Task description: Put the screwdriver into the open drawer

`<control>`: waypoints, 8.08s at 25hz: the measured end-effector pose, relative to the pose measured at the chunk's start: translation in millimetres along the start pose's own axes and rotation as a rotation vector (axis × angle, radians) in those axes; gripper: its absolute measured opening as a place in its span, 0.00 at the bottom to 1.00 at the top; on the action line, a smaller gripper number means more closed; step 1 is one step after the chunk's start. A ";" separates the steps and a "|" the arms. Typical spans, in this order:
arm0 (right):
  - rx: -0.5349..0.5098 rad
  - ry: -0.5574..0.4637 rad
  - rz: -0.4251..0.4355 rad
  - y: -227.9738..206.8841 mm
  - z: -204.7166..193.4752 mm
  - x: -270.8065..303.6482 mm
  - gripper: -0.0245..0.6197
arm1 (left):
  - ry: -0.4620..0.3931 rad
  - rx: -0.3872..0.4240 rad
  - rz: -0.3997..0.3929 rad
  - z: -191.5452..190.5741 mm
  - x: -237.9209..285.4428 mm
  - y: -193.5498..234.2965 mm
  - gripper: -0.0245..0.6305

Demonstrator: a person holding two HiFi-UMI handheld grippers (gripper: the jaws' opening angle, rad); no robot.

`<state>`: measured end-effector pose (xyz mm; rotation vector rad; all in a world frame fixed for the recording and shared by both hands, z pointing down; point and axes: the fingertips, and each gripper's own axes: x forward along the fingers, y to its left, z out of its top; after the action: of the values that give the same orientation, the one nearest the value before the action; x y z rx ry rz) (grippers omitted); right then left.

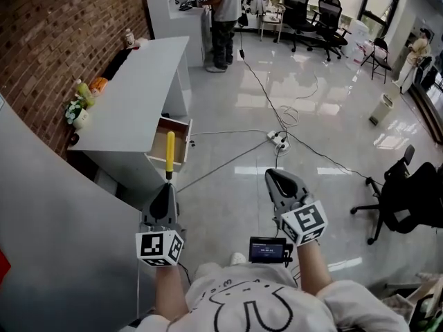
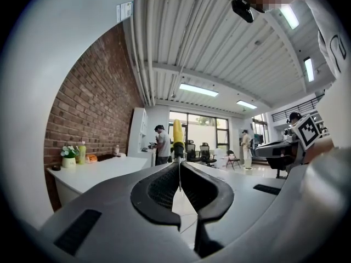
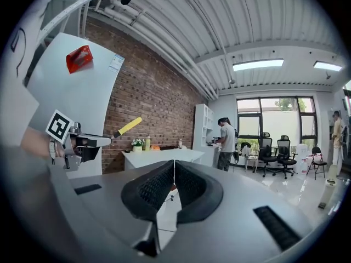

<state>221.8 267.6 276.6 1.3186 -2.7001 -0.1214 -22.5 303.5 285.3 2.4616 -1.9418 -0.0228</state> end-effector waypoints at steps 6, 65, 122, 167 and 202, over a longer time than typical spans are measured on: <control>0.031 0.031 0.010 -23.9 -24.3 15.0 0.07 | 0.035 -0.001 0.011 -16.3 24.4 -4.5 0.07; 0.029 0.116 -0.020 -213.4 -7.4 450.5 0.07 | 0.086 -0.100 0.060 -29.6 425.5 246.9 0.07; 0.269 0.542 0.215 -144.9 -340.1 541.5 0.07 | 0.574 -0.338 0.121 -381.9 449.7 281.3 0.07; 0.250 0.651 0.232 -139.7 -399.3 540.9 0.07 | 1.020 -0.469 0.161 -527.3 451.6 290.0 0.17; 0.173 0.515 0.108 -190.0 -203.2 522.9 0.07 | 0.664 -0.300 0.106 -270.8 463.5 285.9 0.06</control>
<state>83.2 -264.4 496.8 1.0548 -2.3637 0.4135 -188.5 -215.0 556.5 1.8462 -1.6210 0.4141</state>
